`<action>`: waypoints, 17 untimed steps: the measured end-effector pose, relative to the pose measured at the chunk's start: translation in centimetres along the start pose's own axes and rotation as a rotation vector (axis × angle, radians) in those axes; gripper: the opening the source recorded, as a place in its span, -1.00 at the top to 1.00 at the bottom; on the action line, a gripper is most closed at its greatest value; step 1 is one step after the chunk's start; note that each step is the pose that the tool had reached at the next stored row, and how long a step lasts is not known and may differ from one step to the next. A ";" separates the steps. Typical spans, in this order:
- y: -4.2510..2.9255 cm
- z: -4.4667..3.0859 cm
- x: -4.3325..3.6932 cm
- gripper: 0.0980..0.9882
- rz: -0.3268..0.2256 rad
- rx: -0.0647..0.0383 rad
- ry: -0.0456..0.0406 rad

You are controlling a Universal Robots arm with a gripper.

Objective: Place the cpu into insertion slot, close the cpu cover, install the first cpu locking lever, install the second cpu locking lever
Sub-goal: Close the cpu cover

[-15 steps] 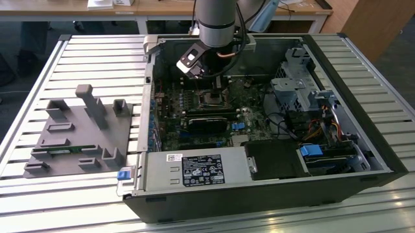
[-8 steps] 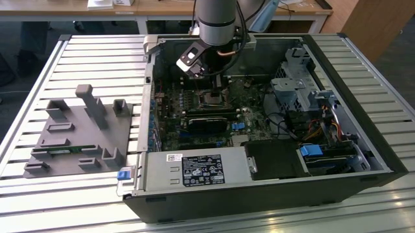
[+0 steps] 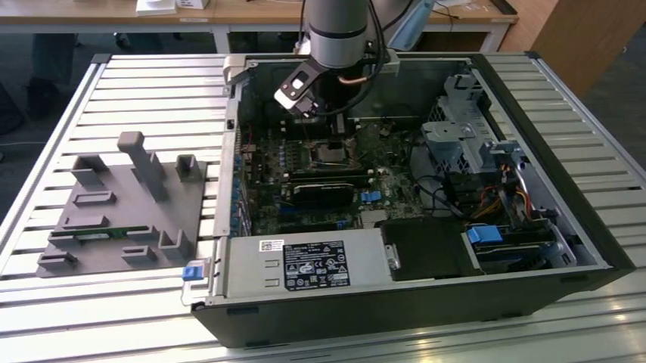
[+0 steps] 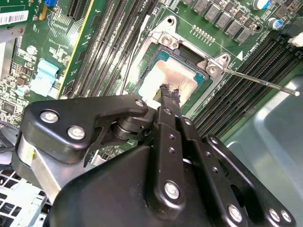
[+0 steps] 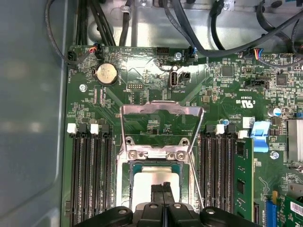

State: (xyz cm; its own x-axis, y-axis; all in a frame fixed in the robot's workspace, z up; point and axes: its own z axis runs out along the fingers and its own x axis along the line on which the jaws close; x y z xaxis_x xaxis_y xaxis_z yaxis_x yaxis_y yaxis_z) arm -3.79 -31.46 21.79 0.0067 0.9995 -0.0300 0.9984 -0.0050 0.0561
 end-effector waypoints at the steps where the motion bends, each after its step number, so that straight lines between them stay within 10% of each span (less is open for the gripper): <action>1: 0.00 -0.01 0.00 0.98 0.000 0.000 -0.0001; 8: 0.04 -0.78 -0.03 0.98 0.001 0.000 0.0006; 17: 0.21 -3.85 -0.12 0.98 0.001 0.000 0.0006</action>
State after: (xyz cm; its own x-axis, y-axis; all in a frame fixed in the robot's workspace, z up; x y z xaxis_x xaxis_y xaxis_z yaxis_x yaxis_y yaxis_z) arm -3.79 -31.47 25.65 0.0079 0.9995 -0.0294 0.9984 -0.0062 0.0559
